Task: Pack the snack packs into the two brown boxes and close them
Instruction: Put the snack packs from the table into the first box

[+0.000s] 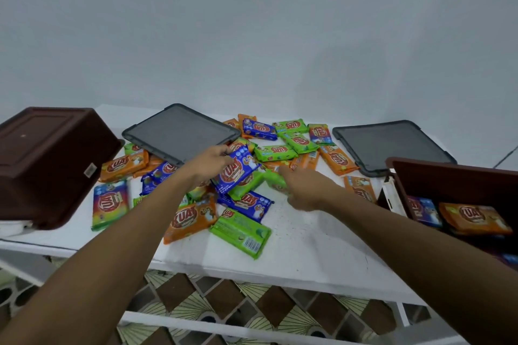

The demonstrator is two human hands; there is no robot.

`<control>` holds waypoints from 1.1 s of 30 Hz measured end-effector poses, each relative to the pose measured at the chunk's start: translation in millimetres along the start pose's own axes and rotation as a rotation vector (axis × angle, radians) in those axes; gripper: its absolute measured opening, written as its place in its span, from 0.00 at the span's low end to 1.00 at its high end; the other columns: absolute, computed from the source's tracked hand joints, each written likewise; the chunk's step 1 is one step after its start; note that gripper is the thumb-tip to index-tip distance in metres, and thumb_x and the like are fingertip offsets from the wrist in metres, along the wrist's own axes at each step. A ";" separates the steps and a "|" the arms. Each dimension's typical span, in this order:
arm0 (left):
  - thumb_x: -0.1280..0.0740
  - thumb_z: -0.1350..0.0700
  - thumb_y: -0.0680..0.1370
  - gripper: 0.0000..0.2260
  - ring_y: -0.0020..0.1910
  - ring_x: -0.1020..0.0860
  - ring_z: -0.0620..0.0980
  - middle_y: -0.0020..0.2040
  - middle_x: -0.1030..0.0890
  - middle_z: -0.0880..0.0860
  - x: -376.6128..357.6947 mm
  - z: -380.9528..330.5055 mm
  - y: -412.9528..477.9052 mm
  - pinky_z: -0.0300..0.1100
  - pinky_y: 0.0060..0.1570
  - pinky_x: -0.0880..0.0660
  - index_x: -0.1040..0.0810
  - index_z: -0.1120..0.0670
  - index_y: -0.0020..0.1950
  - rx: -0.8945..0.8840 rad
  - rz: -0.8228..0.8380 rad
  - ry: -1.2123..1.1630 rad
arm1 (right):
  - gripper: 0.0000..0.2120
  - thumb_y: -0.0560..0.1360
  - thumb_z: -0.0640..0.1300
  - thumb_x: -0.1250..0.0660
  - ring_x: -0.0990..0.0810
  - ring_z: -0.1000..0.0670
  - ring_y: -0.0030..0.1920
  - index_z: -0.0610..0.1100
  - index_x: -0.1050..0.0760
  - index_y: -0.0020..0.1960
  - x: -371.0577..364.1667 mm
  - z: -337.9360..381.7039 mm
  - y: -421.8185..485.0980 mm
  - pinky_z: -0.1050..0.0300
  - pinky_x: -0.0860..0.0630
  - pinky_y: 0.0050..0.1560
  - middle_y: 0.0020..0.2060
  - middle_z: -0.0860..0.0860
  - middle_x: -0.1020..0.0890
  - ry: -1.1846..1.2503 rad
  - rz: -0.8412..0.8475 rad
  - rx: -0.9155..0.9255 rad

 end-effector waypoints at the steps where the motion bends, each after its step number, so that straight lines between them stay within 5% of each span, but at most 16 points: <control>1: 0.41 0.57 0.83 0.06 0.43 0.20 0.48 0.51 0.18 0.55 -1.1 -2.4 -0.5 0.38 0.39 0.24 0.27 0.54 0.58 -0.001 0.000 -0.007 | 0.23 0.75 0.40 0.35 0.24 0.46 0.50 0.42 0.36 0.68 3.3 -9.3 0.0 0.54 0.26 0.41 0.53 0.44 0.24 0.086 0.030 -0.041; 4: 0.42 0.57 0.83 0.08 0.42 0.20 0.47 0.48 0.19 0.53 -4.3 -6.1 -1.1 0.38 0.38 0.24 0.27 0.54 0.61 0.016 0.005 -0.029 | 0.12 0.76 0.37 0.38 0.21 0.44 0.49 0.37 0.25 0.59 12.1 -34.1 -7.9 0.54 0.23 0.45 0.50 0.45 0.21 0.311 0.142 -0.112; 8: 0.42 0.56 0.83 0.10 0.44 0.19 0.49 0.51 0.18 0.54 -14.6 -18.8 0.6 0.41 0.42 0.22 0.27 0.53 0.63 0.018 0.020 -0.041 | 0.11 0.76 0.34 0.44 0.26 0.48 0.40 0.34 0.24 0.54 34.9 -54.5 -28.1 0.60 0.30 0.36 0.41 0.44 0.24 0.499 0.145 -0.212; 11: 0.39 0.56 0.82 0.10 0.40 0.19 0.48 0.50 0.16 0.55 -26.7 -39.3 3.7 0.38 0.38 0.23 0.24 0.55 0.61 -0.035 -0.007 -0.051 | 0.05 0.76 0.39 0.39 0.28 0.51 0.37 0.38 0.26 0.46 53.3 -75.3 -42.6 0.59 0.31 0.39 0.40 0.46 0.25 0.653 0.064 -0.251; 13: 0.33 0.51 0.79 0.15 0.43 0.18 0.48 0.52 0.17 0.52 -36.8 -55.4 5.1 0.39 0.42 0.21 0.25 0.54 0.63 -0.082 0.002 -0.007 | 0.13 0.73 0.50 0.30 0.22 0.52 0.38 0.41 0.22 0.51 66.3 -90.6 -57.0 0.57 0.27 0.43 0.42 0.49 0.18 0.747 0.007 -0.247; 15: 0.24 0.43 0.69 0.33 0.55 0.20 0.49 0.60 0.22 0.49 -48.8 -76.1 3.5 0.44 0.56 0.23 0.29 0.51 0.69 -0.153 0.025 0.099 | 0.25 0.63 0.60 0.22 0.17 0.51 0.44 0.48 0.22 0.54 82.7 -104.9 -77.8 0.54 0.22 0.49 0.46 0.52 0.15 0.777 -0.051 -0.215; 17: 0.20 0.42 0.62 0.41 0.56 0.22 0.49 0.61 0.24 0.48 -64.0 -101.0 0.0 0.43 0.54 0.24 0.33 0.48 0.71 -0.200 0.030 0.184 | 0.29 0.59 0.59 0.19 0.16 0.51 0.45 0.51 0.24 0.54 96.6 -121.2 -102.0 0.54 0.21 0.50 0.46 0.51 0.15 0.775 -0.092 -0.195; 20: 0.22 0.45 0.67 0.30 0.45 0.18 0.49 0.53 0.20 0.49 -93.8 -144.6 -5.6 0.41 0.40 0.22 0.31 0.47 0.63 -0.278 0.044 0.212 | 0.25 0.64 0.51 0.20 0.17 0.54 0.42 0.52 0.26 0.56 109.0 -153.1 -138.9 0.58 0.21 0.44 0.46 0.52 0.15 0.730 -0.118 -0.206; 23: 0.25 0.44 0.71 0.21 0.40 0.17 0.49 0.48 0.18 0.48 -133.9 -187.6 -8.6 0.43 0.38 0.21 0.29 0.48 0.58 -0.336 0.118 0.225 | 0.25 0.64 0.57 0.23 0.17 0.53 0.44 0.53 0.26 0.58 110.3 -191.8 -177.2 0.58 0.22 0.44 0.47 0.53 0.16 0.694 -0.125 -0.219; 25: 0.30 0.43 0.75 0.15 0.38 0.17 0.47 0.48 0.16 0.50 -164.4 -214.8 -10.3 0.43 0.36 0.23 0.28 0.48 0.56 -0.383 0.195 0.217 | 0.22 0.66 0.61 0.27 0.16 0.50 0.46 0.53 0.25 0.57 104.9 -218.0 -199.1 0.53 0.21 0.47 0.47 0.52 0.16 0.671 -0.108 -0.235; 29: 0.36 0.48 0.80 0.09 0.40 0.18 0.46 0.49 0.17 0.49 -231.7 -263.1 -18.0 0.42 0.38 0.24 0.28 0.50 0.55 -0.493 0.348 0.288 | 0.10 0.76 0.51 0.31 0.16 0.45 0.48 0.51 0.25 0.55 79.9 -261.2 -231.4 0.40 0.21 0.50 0.48 0.47 0.16 0.618 -0.003 -0.195; 33: 0.34 0.52 0.80 0.09 0.46 0.21 0.49 0.52 0.20 0.52 -311.0 -278.8 -30.4 0.43 0.46 0.25 0.27 0.55 0.57 -0.609 0.520 0.622 | 0.07 0.77 0.47 0.32 0.19 0.50 0.49 0.51 0.27 0.54 44.2 -281.6 -248.6 0.54 0.22 0.50 0.50 0.51 0.20 0.385 0.171 -0.131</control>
Point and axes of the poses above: each hand's wrist, its own y-axis towards the middle knuckle, its own x-axis out of the back of the hand, z = x × y, the point moved 7 cm from there along y, towards the middle knuckle
